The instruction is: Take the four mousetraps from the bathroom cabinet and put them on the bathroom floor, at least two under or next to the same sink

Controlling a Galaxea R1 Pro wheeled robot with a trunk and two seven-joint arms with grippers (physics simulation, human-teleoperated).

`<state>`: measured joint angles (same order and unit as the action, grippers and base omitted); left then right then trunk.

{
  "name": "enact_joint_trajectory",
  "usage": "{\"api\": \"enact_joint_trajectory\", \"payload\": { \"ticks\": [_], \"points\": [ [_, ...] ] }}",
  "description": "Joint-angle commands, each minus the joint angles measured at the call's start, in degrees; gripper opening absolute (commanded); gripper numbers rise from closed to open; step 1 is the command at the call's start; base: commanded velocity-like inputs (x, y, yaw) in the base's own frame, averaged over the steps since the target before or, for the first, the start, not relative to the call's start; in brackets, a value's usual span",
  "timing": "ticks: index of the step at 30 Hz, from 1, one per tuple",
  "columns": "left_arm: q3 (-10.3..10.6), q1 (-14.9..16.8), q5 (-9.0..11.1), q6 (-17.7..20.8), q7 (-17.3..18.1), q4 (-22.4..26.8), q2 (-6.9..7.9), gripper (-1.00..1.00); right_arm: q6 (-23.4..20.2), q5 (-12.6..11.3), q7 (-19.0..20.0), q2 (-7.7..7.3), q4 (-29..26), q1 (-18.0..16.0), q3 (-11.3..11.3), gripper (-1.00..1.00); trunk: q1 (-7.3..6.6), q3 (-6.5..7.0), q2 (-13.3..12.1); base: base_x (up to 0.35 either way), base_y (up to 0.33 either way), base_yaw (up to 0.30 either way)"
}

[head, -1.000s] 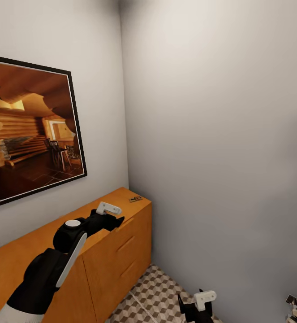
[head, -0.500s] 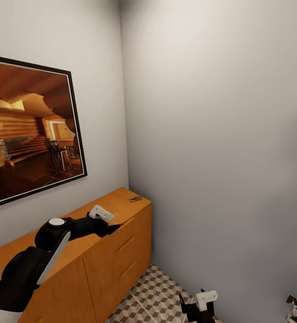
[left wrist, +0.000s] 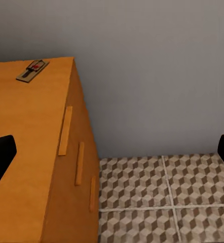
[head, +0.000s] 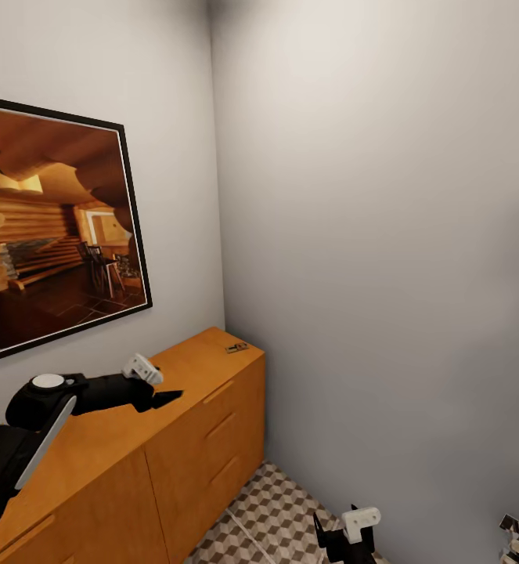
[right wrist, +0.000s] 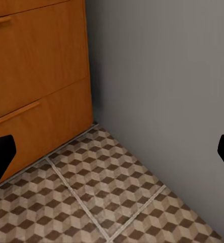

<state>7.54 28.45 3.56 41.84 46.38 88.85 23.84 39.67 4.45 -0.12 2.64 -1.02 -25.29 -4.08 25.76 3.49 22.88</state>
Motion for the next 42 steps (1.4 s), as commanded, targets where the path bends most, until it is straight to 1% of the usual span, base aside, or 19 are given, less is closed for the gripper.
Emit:
{"api": "enact_joint_trajectory", "payload": {
  "ticks": [1, 2, 7, 30, 33, 34, 35, 37, 40, 42],
  "points": [
    [-0.05, 0.03, 0.38, 0.21, 0.37, 0.01, 0.23, 1.00, 0.15, -0.14, -0.05, 0.00, 0.05, -0.02, -0.37, 1.00, 0.02, -0.03, 0.04, 0.000, 0.000, 0.000],
    [-0.23, 0.03, 0.39, -0.25, 1.19, 0.01, 0.62, 1.00, 0.15, -0.14, -0.05, 0.00, 0.05, -0.02, -0.36, 1.00, 0.02, -0.03, 0.04, 0.000, 0.000, 0.000],
    [-0.37, 0.03, 0.39, -0.64, 1.87, 0.01, 1.01, 1.00, 0.17, -0.14, -0.05, 0.00, 0.05, -0.02, -0.34, 1.00, 0.02, -0.03, 0.04, 0.000, 0.000, 0.000],
    [-0.20, 0.03, 0.40, -0.80, 2.05, -0.15, 1.12, 1.00, 0.15, -0.20, -0.32, 0.05, 0.24, 0.28, -0.47, 1.00, 0.02, -0.03, 0.04, 0.000, 0.000, 0.000],
    [-0.18, 0.03, 0.40, -0.80, 2.05, -0.21, 1.12, 1.00, 0.21, -0.22, -0.36, 0.10, 0.29, 2.52, -0.48, 1.00, 0.02, -0.03, 0.04, 0.000, 0.000, 0.000],
    [-0.17, 0.03, 0.40, -0.80, 2.05, -0.23, 1.12, 1.00, 0.28, -0.22, -0.51, 0.13, 0.30, 4.14, -0.48, 1.00, 0.02, -0.03, 0.04, 0.000, 0.000, 0.000],
    [-0.17, 0.03, 0.40, -0.80, 2.05, -0.23, 1.12, 1.00, 0.36, -0.22, -0.63, 0.12, 0.30, 4.97, -0.47, 1.00, 0.02, -0.03, 0.04, 0.000, 0.000, 0.000],
    [-0.16, 0.03, 0.40, -0.80, 2.05, -0.25, 1.12, 1.00, 0.69, -0.23, -1.05, 0.10, 0.31, 8.34, -0.44, 1.00, 0.02, -0.03, 0.04, 0.000, 0.000, 0.000],
    [-0.16, 0.03, 0.40, -0.80, 2.05, -0.25, 1.12, 1.00, 1.06, -0.23, -1.21, 0.07, 0.31, 10.77, -0.42, 1.00, 0.02, -0.03, 0.04, 0.000, 0.000, 0.000],
    [-0.16, 0.03, 0.40, -0.80, 2.05, -0.25, 1.12, 1.00, 2.14, -0.26, -1.39, 0.11, 0.32, 14.10, -0.41, 1.00, 0.02, -0.03, 0.04, 0.000, 0.000, 0.000]
  ]
}}
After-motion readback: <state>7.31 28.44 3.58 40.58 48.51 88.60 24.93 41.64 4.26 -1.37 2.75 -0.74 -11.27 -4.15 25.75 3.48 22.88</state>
